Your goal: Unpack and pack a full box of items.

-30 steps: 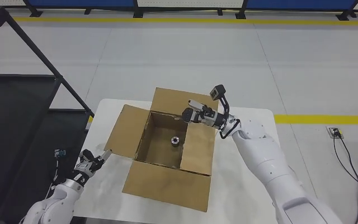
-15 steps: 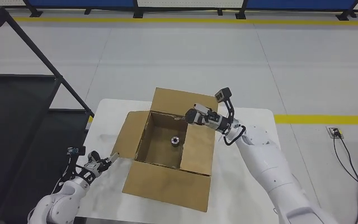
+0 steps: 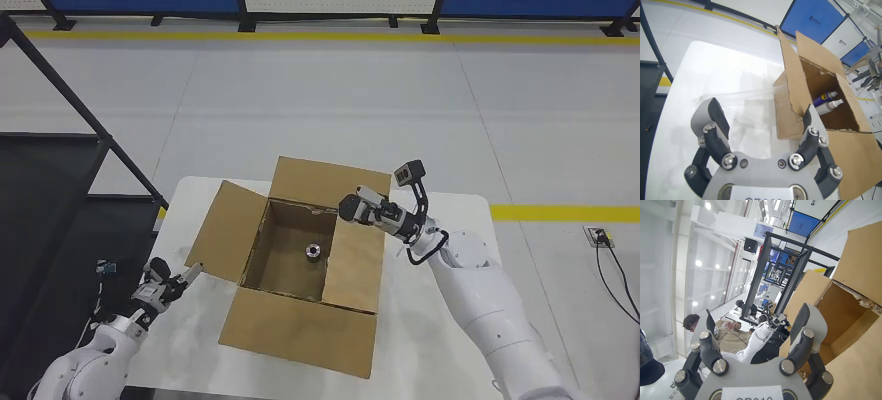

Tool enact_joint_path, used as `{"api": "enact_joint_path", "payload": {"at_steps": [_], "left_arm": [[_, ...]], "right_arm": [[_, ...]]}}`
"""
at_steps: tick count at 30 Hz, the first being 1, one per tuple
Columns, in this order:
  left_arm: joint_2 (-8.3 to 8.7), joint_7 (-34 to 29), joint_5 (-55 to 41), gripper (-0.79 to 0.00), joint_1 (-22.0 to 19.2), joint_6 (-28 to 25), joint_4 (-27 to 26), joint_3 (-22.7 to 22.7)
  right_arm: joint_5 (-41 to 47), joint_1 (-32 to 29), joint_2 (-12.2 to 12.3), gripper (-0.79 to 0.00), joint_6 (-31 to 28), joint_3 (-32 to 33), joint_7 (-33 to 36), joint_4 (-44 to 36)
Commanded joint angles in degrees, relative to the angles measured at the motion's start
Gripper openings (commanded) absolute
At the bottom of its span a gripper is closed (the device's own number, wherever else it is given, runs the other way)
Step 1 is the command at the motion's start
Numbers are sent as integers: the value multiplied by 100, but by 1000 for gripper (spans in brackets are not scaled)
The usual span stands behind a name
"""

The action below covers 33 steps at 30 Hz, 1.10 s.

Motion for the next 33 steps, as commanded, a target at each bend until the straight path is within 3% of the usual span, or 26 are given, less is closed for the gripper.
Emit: {"api": "enact_joint_path", "payload": {"at_steps": [1, 8, 12, 15, 19, 23, 33], "left_arm": [[5, 41, -17, 0, 91, 9, -300, -92], [13, 204, -144, 0, 492, -93, -1454, -441], [37, -284, -590, 0, 603, -442, -2064, -460], [58, -835, -874, 0, 445, -512, -2327, -183], [69, -1594, -1168, 0, -92, -349, -2279, 508], [61, -2564, -1717, 0, -826, -72, -1846, 1275], [61, -2564, -1717, 0, -826, -72, -1846, 1275]], "right_arm": [[1, -69, 22, 0, -2, 48, -23, -84], [-345, -404, 114, 0, -77, 200, -362, -583], [-608, -799, 220, 0, -210, 431, -510, -1139], [-800, -1227, 325, 0, -303, 728, -667, -1676], [-967, -1852, 464, 0, -341, 1199, -858, -2324], [-1137, -2352, 572, 0, -147, 1613, -1125, -2727], [-1137, -2352, 572, 0, -147, 1613, -1125, -2727]]}}
